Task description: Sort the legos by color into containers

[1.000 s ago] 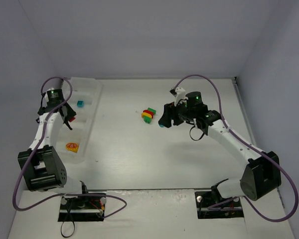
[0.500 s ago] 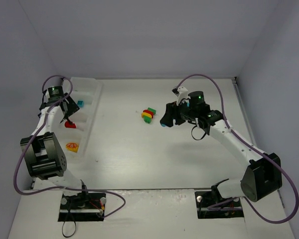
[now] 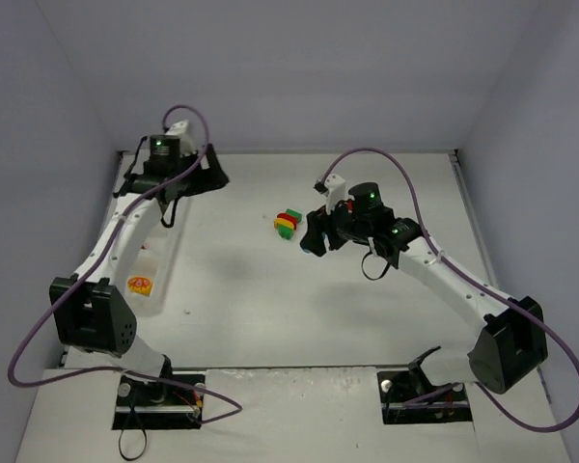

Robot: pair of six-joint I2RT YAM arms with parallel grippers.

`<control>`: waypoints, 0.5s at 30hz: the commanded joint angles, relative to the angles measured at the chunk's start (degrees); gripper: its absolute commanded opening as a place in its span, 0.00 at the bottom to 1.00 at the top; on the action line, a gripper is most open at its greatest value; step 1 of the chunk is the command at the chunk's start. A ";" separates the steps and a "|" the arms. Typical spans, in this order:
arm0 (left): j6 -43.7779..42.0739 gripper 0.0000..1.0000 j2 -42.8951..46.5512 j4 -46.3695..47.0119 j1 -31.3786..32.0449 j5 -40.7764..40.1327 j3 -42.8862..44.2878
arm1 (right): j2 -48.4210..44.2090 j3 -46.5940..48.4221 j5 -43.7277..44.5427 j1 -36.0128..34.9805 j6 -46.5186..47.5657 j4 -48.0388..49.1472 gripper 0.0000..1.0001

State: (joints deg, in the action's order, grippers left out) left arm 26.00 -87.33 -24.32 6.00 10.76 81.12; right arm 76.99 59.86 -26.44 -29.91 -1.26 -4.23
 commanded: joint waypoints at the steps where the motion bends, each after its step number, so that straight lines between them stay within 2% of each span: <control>1: -2.71 0.78 -2.91 -2.73 6.46 15.94 7.63 | -2.64 3.51 2.44 -3.56 3.71 2.30 0.00; 2: -3.23 0.78 -3.98 -3.62 9.18 17.87 10.43 | -2.64 3.51 2.96 -4.18 4.59 2.30 0.00; 6: -2.01 0.78 -8.55 -6.27 13.06 30.59 12.92 | -2.90 2.81 7.79 -7.09 7.14 2.21 0.00; 15: -2.09 0.78 -10.49 -12.51 18.69 38.45 13.98 | -5.36 1.32 13.60 -9.81 8.99 1.33 0.00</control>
State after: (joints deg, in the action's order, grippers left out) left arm 24.53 -100.44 -35.09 23.24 42.98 92.05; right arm 74.67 60.34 -16.38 -39.03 6.17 -4.67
